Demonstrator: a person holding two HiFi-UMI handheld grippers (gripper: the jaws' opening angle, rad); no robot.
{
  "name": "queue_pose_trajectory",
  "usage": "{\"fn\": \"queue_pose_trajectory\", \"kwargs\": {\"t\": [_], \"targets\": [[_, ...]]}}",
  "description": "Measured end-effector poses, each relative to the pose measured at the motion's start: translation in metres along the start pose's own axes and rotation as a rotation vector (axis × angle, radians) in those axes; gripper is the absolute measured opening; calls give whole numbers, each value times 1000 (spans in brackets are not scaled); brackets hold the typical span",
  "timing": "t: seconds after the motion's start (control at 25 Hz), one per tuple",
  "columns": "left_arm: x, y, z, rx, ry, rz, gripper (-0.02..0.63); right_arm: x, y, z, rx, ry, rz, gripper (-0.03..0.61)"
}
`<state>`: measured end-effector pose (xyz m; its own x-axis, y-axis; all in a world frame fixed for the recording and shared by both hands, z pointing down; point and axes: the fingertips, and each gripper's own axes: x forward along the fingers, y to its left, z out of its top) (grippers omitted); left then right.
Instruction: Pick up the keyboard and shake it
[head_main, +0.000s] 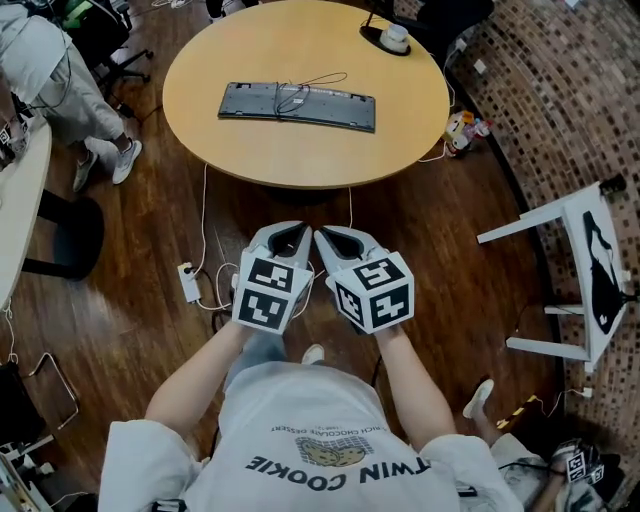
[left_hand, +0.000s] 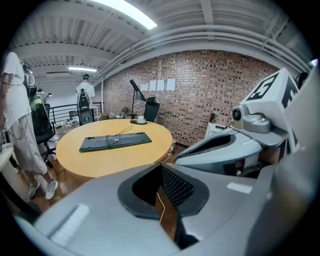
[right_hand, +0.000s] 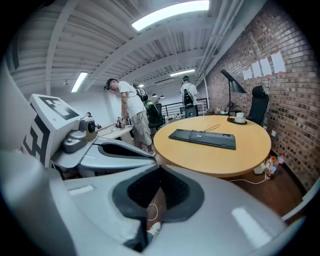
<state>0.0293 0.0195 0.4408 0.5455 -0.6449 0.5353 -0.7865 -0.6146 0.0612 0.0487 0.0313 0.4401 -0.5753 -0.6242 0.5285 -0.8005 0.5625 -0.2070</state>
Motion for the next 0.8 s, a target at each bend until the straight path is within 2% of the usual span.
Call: {"fn": "queue_pose_trajectory", "kwargs": {"t": [0.2,0.4,0.8], "targets": [[-20,-45,-4,-22,-62,60,6,-50,3,-27,12,-61,-37,2],[-40,-87,-17,-23,-88,92,6,-91,12,-47,35,-140,-56,2],[-65,-114,-20,-14,-114,119,6,-119,26,-55,36,-164,-57,2]]}}
